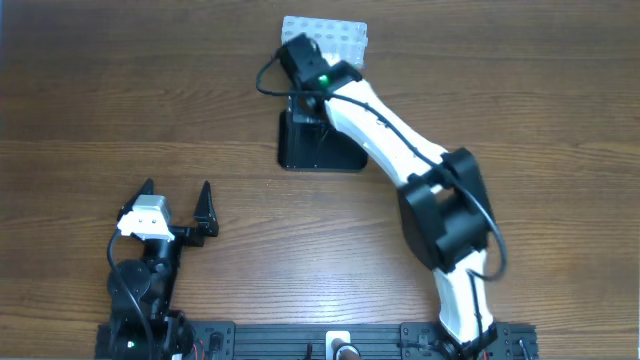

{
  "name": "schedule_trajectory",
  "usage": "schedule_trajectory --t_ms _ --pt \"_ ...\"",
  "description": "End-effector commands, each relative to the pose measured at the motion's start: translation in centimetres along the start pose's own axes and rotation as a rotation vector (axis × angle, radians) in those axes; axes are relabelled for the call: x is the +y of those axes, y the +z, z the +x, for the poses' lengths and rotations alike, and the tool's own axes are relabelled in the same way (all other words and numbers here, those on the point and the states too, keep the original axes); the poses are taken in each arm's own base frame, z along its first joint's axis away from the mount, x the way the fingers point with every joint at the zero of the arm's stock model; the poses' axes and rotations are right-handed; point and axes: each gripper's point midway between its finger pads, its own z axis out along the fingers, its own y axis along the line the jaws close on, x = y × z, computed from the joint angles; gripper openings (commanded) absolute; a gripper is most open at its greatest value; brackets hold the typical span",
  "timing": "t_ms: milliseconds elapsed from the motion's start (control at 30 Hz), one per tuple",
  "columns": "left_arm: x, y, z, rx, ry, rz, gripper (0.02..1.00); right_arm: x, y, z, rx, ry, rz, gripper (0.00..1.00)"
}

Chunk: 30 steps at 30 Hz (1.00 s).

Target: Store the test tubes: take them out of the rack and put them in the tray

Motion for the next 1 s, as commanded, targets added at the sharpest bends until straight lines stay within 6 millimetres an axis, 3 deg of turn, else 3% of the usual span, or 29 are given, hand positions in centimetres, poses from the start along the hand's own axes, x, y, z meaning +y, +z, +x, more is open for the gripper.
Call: schedule_trajectory --t_ms 33,133,200,367,633,1000 --pt "0.0 0.0 0.2 0.001 0.007 0.004 1.000 -1.6 -10.8 -8.4 -0.364 -0.106 0.001 0.934" --pt "0.0 0.0 0.2 0.001 0.007 0.004 1.000 -2.9 -12.3 -12.0 -0.488 -0.104 -0.007 0.972" --pt "0.0 0.0 0.2 0.001 0.007 0.004 1.000 -3.8 -11.9 -13.7 -0.534 -0.089 0.000 0.991" --pt "0.0 0.0 0.2 0.001 0.007 0.004 1.000 -6.3 -7.9 -16.2 -0.568 -0.053 0.039 0.991" --pt "0.0 0.0 0.2 0.001 0.007 0.004 1.000 -8.4 -1.8 -17.1 -0.557 -0.017 0.068 0.991" --pt "0.0 0.0 0.2 0.001 0.007 0.003 1.000 -8.7 2.0 -16.8 -0.539 -0.011 0.056 0.958"
